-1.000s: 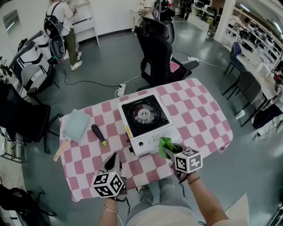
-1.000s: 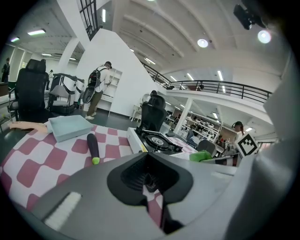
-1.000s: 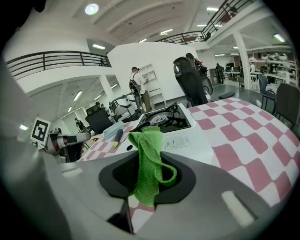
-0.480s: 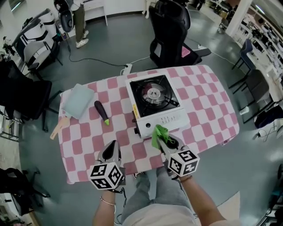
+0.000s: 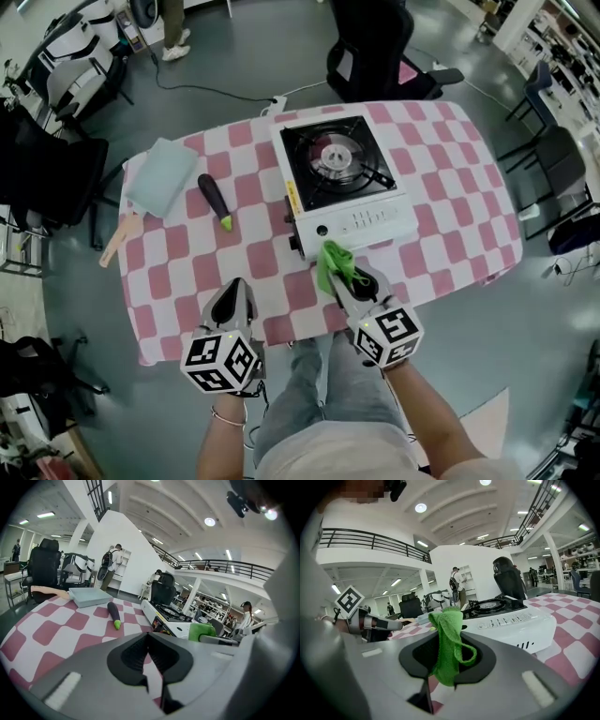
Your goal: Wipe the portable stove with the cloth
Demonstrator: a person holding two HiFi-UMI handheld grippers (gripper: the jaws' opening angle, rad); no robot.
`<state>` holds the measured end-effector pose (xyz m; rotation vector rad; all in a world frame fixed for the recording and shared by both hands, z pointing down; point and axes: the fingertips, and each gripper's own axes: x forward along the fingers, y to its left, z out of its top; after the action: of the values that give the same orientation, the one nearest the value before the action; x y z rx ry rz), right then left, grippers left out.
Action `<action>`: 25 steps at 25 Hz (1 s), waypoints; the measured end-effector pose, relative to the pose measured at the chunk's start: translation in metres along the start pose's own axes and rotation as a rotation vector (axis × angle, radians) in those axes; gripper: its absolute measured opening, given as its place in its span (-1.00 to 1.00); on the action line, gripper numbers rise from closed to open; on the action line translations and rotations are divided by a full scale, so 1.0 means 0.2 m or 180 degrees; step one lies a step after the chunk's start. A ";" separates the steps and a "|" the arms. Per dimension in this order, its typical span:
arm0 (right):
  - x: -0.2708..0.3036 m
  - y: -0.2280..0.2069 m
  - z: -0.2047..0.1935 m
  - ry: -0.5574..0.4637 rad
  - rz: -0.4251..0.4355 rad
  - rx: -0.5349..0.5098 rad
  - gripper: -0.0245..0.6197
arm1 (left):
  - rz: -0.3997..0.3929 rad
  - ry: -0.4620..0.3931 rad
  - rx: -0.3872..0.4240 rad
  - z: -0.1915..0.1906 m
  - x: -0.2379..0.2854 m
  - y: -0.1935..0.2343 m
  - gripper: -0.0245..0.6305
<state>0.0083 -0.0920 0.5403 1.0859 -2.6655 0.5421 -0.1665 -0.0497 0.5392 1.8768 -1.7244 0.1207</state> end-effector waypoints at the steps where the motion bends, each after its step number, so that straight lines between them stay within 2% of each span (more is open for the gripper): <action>1: 0.00 0.01 -0.01 0.0004 0.0031 -0.0045 -0.67 | 0.0014 0.0009 -0.0006 -0.01 0.00 0.01 -0.93; 12: 0.10 0.06 -0.10 0.0116 0.0161 -0.0414 -0.67 | 0.0073 0.0107 -0.0040 -0.08 0.00 0.03 -0.93; 25: 0.12 0.01 -0.11 0.0023 0.0016 -0.0376 -0.67 | 0.0101 0.0166 -0.0046 -0.08 0.04 0.02 -0.93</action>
<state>-0.0091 -0.0956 0.5678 1.0420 -2.6570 0.3833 -0.1633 -0.0489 0.5577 1.8206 -1.7158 0.1675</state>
